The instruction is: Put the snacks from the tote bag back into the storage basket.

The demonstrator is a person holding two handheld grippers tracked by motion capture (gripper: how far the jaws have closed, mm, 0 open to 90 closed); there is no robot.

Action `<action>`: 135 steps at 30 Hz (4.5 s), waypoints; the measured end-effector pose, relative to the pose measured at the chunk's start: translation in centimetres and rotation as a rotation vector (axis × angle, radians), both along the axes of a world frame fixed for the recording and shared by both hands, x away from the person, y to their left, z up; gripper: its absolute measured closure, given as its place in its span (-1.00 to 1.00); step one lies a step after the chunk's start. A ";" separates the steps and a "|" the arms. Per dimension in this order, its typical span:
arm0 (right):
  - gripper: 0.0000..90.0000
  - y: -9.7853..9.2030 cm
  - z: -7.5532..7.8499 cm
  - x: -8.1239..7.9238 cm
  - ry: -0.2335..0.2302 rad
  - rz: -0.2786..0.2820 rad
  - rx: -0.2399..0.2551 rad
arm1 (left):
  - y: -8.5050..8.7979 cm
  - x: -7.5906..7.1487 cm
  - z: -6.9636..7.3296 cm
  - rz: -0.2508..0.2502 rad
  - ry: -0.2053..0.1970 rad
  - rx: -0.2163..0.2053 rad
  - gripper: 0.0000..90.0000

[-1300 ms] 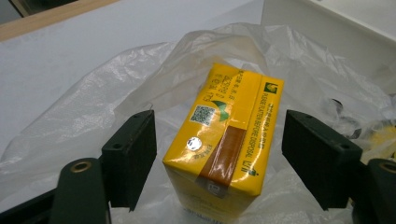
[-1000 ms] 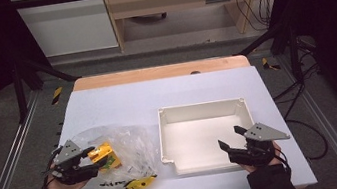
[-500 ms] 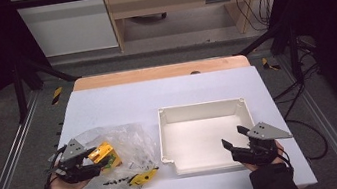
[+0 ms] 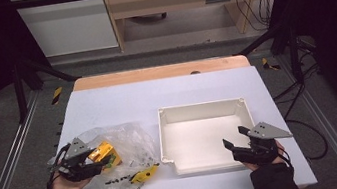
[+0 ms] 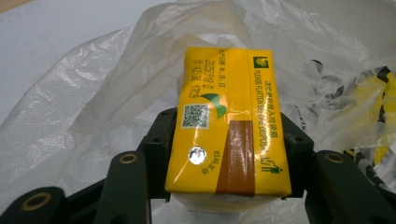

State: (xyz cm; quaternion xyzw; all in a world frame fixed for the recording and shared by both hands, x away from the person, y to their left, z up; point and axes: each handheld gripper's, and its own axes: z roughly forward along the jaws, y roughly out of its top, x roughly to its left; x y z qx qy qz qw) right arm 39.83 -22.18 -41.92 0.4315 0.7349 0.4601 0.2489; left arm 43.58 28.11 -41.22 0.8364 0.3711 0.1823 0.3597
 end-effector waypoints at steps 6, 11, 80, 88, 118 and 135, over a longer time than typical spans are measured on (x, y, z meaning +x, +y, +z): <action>-0.34 -0.1 -0.1 0.0 0.004 -0.003 0.004 | -0.1 -0.1 0.0 0.013 -0.003 -0.002 0.11; -0.33 -0.1 -0.2 0.1 0.008 -0.003 0.005 | 0.0 -0.2 0.2 0.020 -0.003 -0.012 0.11; -0.32 -0.9 -0.1 0.1 0.002 -0.022 0.009 | -1.9 -4.7 9.3 -0.064 -0.236 -0.166 0.12; -0.33 -1.2 -0.1 0.0 -0.001 -0.026 0.015 | -4.6 -3.8 10.5 -0.129 -0.241 -0.166 0.12; -0.36 -1.4 0.2 -0.1 -0.011 -0.033 0.010 | -11.7 -1.3 12.3 -0.308 -0.240 -0.171 0.12; -0.37 -1.7 0.4 -0.1 -0.023 -0.033 0.014 | -15.1 0.8 10.9 -0.397 -0.202 -0.161 0.12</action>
